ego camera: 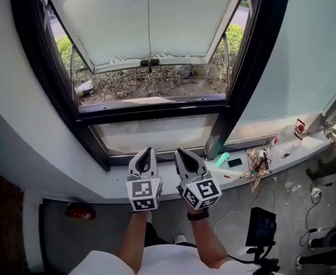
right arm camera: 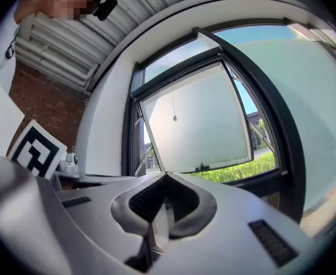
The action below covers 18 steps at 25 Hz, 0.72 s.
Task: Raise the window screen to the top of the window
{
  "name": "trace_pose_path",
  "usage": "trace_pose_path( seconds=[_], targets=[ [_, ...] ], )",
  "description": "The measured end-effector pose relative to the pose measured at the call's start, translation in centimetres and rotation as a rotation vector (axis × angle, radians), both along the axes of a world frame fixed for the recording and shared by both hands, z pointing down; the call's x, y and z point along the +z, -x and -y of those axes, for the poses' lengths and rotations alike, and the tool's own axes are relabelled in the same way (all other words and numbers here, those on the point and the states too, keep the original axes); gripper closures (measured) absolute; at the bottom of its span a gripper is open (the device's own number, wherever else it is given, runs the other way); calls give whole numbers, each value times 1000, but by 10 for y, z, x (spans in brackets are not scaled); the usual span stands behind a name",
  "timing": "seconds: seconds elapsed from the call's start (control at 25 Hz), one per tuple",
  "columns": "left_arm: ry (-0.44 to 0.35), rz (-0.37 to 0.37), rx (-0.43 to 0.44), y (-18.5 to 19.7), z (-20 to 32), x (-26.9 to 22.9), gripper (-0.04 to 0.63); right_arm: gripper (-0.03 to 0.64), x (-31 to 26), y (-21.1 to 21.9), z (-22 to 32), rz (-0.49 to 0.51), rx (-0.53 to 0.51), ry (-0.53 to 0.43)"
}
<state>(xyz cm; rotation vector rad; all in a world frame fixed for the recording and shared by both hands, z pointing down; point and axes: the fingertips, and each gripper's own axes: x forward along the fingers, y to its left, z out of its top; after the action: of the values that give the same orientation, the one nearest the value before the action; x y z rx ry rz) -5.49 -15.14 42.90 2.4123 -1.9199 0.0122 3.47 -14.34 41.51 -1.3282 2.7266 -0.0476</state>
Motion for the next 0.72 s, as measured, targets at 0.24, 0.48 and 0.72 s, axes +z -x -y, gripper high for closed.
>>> trace_pose_path(
  seconds=[0.24,0.48,0.72],
  targets=[
    [39,-72,99,-77,-77,21,595,615,51,-51,-47,-42,37,126],
    [-44,23,66,-60,-86,-19,595,615,6,-27,-57,-53,-18,28],
    [-63,18,2,-11,-96,-22,595,615,-15,4,-60,-51,-46,-17]
  ],
)
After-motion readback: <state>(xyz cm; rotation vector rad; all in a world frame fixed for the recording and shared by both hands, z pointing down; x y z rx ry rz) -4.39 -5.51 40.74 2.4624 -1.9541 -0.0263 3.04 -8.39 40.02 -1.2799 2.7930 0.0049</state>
